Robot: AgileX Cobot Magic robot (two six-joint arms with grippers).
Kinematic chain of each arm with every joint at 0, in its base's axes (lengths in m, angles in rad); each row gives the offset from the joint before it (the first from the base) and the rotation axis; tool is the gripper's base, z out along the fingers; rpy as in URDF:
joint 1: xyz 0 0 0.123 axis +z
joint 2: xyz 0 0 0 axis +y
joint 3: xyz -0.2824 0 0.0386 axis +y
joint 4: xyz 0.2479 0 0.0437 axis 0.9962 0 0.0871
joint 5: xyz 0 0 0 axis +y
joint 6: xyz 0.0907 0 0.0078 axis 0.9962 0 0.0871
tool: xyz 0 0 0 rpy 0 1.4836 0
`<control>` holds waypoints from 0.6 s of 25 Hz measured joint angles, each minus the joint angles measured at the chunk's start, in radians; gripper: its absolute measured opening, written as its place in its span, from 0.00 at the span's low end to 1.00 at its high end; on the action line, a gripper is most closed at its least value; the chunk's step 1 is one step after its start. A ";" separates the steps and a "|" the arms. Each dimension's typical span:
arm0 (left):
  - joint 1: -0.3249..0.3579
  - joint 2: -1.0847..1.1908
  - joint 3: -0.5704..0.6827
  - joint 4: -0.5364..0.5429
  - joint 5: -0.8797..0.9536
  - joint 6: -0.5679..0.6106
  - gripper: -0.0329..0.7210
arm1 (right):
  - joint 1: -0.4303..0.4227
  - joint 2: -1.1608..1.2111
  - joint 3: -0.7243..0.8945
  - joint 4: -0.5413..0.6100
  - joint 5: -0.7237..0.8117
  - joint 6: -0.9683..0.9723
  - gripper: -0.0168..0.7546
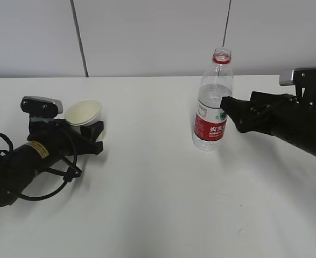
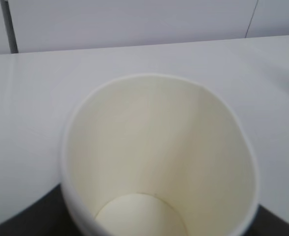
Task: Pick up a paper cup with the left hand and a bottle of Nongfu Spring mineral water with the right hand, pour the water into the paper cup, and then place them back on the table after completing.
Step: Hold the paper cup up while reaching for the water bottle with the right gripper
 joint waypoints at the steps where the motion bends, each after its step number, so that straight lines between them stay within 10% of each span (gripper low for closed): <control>1: 0.000 0.000 0.000 0.000 0.000 0.000 0.58 | 0.000 0.006 0.000 -0.005 -0.011 0.005 0.88; 15: 0.000 0.000 -0.001 0.001 0.000 0.000 0.58 | 0.000 0.111 -0.064 -0.046 -0.111 0.017 0.88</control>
